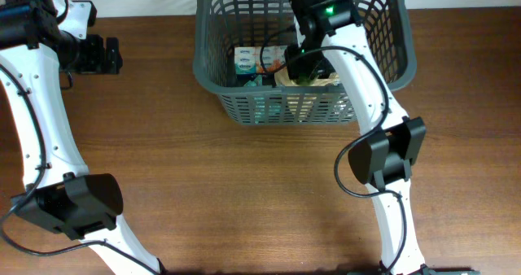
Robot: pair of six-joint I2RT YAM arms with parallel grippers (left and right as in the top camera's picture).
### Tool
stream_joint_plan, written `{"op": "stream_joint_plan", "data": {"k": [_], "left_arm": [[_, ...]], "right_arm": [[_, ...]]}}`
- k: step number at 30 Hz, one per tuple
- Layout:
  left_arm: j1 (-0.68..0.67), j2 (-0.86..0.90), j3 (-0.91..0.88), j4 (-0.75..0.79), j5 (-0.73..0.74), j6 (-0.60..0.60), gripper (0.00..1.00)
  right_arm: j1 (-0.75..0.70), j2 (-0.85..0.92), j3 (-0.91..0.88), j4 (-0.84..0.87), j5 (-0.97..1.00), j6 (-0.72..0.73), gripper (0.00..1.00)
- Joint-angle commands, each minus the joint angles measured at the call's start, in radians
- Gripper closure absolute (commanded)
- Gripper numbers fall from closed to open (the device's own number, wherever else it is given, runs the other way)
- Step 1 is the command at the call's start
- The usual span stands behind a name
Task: Pack container
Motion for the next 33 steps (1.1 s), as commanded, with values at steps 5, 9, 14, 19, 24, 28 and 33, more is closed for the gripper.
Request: {"op": "stream_joint_plan", "data": {"k": [5, 9, 14, 19, 24, 28, 33], "left_arm": [[0.005, -0.017, -0.002, -0.001, 0.014, -0.013, 0.01], [0.005, -0.017, -0.002, -0.001, 0.014, -0.013, 0.01], [0.005, -0.017, -0.002, -0.001, 0.014, -0.013, 0.01], [0.005, -0.017, -0.002, 0.0, 0.014, -0.013, 0.01], [0.005, -0.017, -0.002, 0.0, 0.014, -0.013, 0.01], [0.005, -0.017, -0.002, 0.0, 0.014, -0.013, 0.01], [0.005, -0.017, -0.002, 0.0, 0.014, -0.013, 0.01]], "right_arm": [[-0.001, -0.118, 0.071, 0.008, 0.058, -0.009, 0.04], [-0.013, -0.218, 0.166, 0.011, 0.062, -0.01, 0.01], [-0.029, -0.34, 0.263, -0.005, 0.063, -0.01, 0.01], [-0.029, -0.461, 0.31, -0.003, 0.109, -0.018, 0.01], [-0.029, -0.559, 0.312, -0.017, 0.13, -0.018, 0.01], [-0.029, -0.621, 0.312, -0.03, 0.13, -0.017, 0.01], [-0.029, -0.634, 0.312, -0.17, 0.148, -0.021, 0.01]]}}
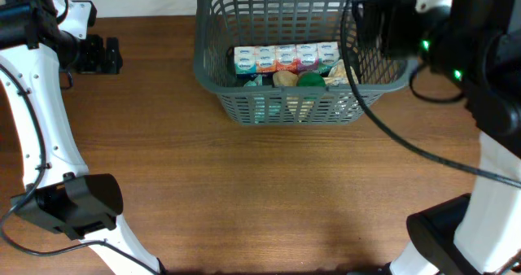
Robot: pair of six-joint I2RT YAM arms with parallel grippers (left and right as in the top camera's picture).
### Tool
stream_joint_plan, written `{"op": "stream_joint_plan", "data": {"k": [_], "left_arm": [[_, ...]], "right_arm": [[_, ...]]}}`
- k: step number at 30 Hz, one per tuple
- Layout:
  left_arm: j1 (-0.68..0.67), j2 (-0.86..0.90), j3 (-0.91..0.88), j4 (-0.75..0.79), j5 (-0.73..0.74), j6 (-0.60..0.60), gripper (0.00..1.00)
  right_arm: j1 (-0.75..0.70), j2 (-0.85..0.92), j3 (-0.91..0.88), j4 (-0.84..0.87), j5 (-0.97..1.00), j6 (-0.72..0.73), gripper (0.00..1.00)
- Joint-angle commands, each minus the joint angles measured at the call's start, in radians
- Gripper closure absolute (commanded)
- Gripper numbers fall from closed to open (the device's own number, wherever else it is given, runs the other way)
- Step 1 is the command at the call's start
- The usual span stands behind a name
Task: Pack container
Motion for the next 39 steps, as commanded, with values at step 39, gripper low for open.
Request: {"op": "stream_joint_plan", "data": {"k": [39], "left_arm": [[0.005, -0.017, -0.002, 0.0, 0.014, -0.013, 0.01]], "right_arm": [[-0.402, -1.064, -1.506, 0.73, 0.421, 0.33, 0.01]]}}
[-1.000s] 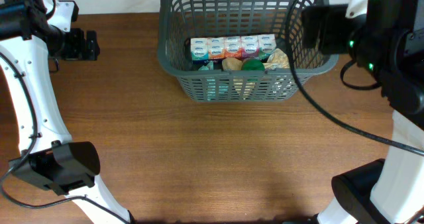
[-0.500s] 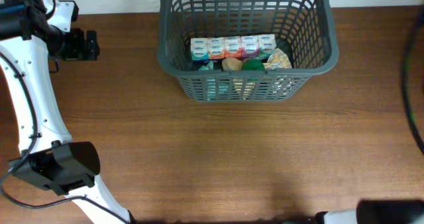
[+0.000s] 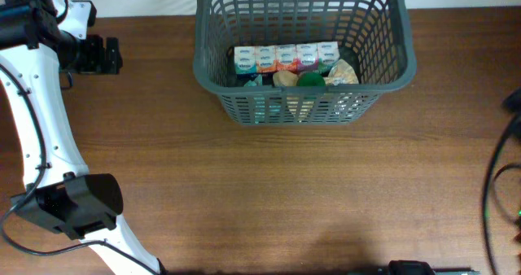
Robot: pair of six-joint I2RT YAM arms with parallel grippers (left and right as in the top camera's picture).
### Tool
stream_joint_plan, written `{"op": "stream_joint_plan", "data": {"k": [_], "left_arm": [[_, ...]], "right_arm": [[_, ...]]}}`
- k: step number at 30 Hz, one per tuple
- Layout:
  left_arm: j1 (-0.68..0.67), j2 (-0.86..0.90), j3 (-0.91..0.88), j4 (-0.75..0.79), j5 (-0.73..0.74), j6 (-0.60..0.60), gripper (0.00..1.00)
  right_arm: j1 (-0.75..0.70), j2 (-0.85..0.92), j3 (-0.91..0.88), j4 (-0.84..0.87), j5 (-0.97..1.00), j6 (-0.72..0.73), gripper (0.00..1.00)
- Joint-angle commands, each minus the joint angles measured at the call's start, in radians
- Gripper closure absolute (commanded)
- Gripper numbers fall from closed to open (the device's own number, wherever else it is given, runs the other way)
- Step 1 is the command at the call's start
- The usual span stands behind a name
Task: Pack container
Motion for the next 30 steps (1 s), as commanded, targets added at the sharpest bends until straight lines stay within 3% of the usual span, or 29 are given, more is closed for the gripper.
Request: {"op": "stream_joint_plan", "data": {"k": [1, 5, 10, 30], "left_arm": [[0.005, -0.017, -0.002, 0.0, 0.014, -0.013, 0.01], [0.005, -0.017, -0.002, 0.0, 0.014, -0.013, 0.01], [0.005, -0.017, -0.002, 0.0, 0.014, -0.013, 0.01], [0.005, -0.017, -0.002, 0.0, 0.014, -0.013, 0.01]], "right_arm": [[-0.008, -0.182, -0.319, 0.113, 0.031, 0.012, 0.01], [-0.008, -0.34, -0.62, 0.256, 0.018, 0.013, 0.01], [-0.007, -0.488, -0.871, 0.286, 0.018, 0.013, 0.01], [-0.005, -0.866, -1.332, 0.303, -0.005, 0.013, 0.01]]}}
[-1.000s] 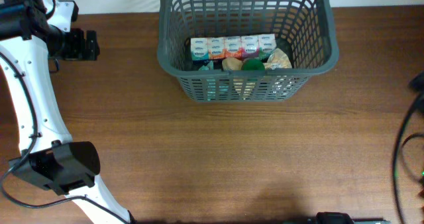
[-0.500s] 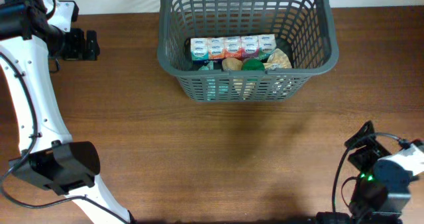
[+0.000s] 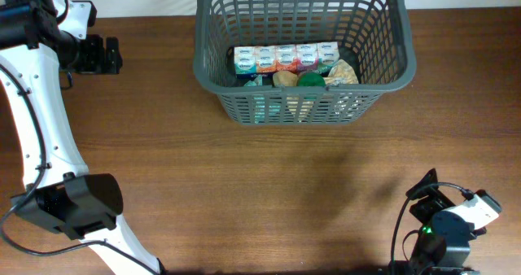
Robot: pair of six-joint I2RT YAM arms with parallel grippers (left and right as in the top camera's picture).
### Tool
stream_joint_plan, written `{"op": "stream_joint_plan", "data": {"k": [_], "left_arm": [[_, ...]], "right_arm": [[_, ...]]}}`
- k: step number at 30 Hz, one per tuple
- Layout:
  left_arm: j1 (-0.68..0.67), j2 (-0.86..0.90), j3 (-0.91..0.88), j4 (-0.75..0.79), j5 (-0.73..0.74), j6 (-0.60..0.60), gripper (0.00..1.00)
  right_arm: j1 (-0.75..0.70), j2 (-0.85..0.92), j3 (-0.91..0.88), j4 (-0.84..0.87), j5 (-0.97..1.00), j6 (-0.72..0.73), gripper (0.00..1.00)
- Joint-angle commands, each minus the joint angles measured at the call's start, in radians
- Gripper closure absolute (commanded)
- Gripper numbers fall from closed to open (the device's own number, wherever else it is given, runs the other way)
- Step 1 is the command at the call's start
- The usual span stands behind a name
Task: Pack container
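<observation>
A grey plastic basket stands at the back middle of the wooden table. Inside lies a row of small colourful cartons, with a tan item, a green round item, a pale bagged item and a teal item in front of them. My left gripper hovers at the far left, well apart from the basket; its jaws are too dark to read. My right arm sits folded at the front right edge, and its gripper cannot be made out.
The left arm's white links run down the left side to its base. The table's back edge meets a white wall just behind the basket.
My right arm, out of sight apart from a cable at the right edge, now shows folded at the front right corner. The basket, its contents and the left arm are unchanged.
My right arm first reached into the basket over the tan and green items. It was then lifted up by the basket's right side, leaving them inside. After that it was gone from view, and now it sits folded at the front right. The left arm never moved.
</observation>
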Motion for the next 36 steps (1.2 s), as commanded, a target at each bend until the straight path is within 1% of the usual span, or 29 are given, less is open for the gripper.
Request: {"op": "stream_joint_plan", "data": {"k": [1, 8, 11, 33, 36], "left_arm": [[0.005, -0.017, -0.002, 0.0, 0.014, -0.013, 0.01], [0.005, -0.017, -0.002, 0.0, 0.014, -0.013, 0.01], [0.005, -0.017, -0.002, -0.001, 0.014, -0.013, 0.01], [0.005, -0.014, -0.002, 0.0, 0.014, -0.013, 0.01], [0.0, -0.053, -0.002, -0.001, 0.014, -0.013, 0.01]], "right_arm": [[-0.003, -0.076, -0.056, 0.004, -0.024, 0.002, 0.01], [-0.003, -0.083, -0.136, 0.038, -0.203, 0.002, 0.01], [-0.003, -0.083, -0.144, 0.048, -0.244, 0.002, 0.01], [-0.003, -0.083, -0.144, 0.048, -0.243, 0.002, 0.01], [-0.003, -0.083, -0.144, 0.048, -0.243, 0.002, 0.01]]}}
